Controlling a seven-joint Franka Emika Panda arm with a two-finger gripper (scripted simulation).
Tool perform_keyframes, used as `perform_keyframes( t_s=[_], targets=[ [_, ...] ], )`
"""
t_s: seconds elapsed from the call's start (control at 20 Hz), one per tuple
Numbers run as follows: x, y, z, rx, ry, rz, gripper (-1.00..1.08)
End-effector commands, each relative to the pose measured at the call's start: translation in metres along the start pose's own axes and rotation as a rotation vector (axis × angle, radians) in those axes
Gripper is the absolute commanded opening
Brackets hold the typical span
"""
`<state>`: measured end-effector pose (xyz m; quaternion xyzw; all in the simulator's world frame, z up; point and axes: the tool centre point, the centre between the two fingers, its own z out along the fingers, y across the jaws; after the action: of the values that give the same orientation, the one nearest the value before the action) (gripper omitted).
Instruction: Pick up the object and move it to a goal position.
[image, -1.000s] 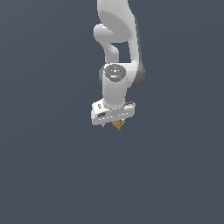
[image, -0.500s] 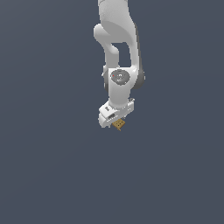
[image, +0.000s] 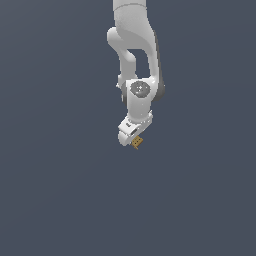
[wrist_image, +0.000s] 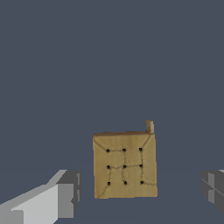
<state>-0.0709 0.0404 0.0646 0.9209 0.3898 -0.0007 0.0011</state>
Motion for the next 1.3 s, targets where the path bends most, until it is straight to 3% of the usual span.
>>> perform_keyframes(
  t_s=[0.0,0.45,1.2,1.25],
  targets=[
    [-0.001,-0.004,0.002,0.001,0.002,-0.027,1.0],
    [-0.001,-0.005,0.008,0.001,0.002,-0.036,1.0],
    [-0.002,-0.006,0.054,0.001,0.002,-0.041,1.0],
    [-0.002,-0.006,0.054,0.001,0.002,-0.041,-1.0]
  ],
)
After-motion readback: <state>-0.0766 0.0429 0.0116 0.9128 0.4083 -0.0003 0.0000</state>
